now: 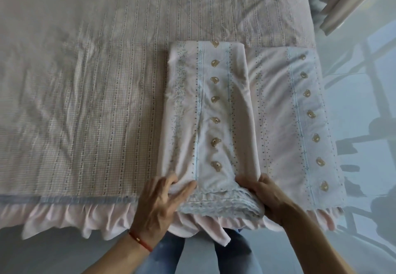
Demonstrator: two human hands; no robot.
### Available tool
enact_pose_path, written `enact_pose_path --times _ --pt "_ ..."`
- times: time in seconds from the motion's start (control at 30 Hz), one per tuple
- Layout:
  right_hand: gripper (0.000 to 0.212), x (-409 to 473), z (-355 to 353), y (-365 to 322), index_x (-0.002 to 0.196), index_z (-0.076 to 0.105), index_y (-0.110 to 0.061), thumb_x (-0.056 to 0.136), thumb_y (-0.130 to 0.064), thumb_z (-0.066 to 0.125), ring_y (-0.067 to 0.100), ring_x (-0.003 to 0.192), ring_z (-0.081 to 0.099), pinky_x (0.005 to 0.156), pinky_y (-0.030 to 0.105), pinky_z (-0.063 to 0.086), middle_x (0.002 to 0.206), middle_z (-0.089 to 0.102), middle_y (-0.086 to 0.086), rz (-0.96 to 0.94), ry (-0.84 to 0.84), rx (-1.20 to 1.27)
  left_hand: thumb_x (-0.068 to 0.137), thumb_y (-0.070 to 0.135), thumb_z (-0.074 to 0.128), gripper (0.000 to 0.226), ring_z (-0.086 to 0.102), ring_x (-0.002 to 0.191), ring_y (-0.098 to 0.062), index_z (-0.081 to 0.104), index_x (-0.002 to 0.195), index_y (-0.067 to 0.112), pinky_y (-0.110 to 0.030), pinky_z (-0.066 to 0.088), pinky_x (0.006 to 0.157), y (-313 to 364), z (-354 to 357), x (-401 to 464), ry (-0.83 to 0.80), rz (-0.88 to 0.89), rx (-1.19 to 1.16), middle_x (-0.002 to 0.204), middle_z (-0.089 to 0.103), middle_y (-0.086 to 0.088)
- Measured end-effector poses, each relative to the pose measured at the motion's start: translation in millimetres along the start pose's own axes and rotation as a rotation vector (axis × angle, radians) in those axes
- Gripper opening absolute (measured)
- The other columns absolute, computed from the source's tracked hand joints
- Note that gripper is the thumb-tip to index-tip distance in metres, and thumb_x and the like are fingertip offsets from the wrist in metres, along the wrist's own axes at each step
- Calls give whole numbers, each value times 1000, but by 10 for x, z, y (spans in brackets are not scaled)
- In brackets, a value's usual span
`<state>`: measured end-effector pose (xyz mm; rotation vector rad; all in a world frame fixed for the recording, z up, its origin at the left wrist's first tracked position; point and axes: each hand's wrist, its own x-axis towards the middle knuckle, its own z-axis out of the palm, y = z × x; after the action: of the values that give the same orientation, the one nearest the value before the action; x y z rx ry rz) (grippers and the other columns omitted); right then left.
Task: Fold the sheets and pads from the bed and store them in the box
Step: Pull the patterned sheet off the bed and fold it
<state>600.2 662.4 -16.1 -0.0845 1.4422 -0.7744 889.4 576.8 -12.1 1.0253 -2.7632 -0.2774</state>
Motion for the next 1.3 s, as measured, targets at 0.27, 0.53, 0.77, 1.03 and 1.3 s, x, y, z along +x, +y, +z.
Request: enact_pose_path --times 0.27,0.53,0.77,1.03,1.3 --pt "47 464 -27 57 106 73 -14 81 -53 81 23 86 76 79 38 64 96 79 5 64 155 -406 56 -18 67 110 52 76 -22 42 151 32 -37 53 61 -133 546 -151 -429 -187 40 100 48 -3" --pt "62 1210 -109 -913 87 70 -9 72 -69 69 35 82 73 75 56 62 89 75 14 -275 485 -365 81 82 33 85 28 142 -29 23 156 43 -58 29 113 -276 221 815 -599 6 -107 153 25 -7" --pt "30 1996 -109 -1975 82 65 -21 90 -48 74 16 75 67 64 27 57 84 70 -1 -399 450 -199 85 86 0 84 -21 154 -28 10 158 47 -73 -5 116 -713 650 2434 -390 -64 -2 168 -18 3" --pt "59 2557 -182 -2762 128 64 -12 84 -48 80 31 103 71 91 58 58 117 72 10 -402 291 -108 98 66 5 64 -24 150 -43 -24 152 49 -77 0 111 -867 1376 2468 -305 -222 209 165 -31 -3" --pt "27 2765 -119 -2779 114 58 -18 96 -38 64 21 97 64 71 29 46 101 64 -3 -583 683 -300 96 66 10 66 -24 151 -40 -20 153 51 -78 0 110 -885 1484 2480 -287 -215 184 166 -28 -1"
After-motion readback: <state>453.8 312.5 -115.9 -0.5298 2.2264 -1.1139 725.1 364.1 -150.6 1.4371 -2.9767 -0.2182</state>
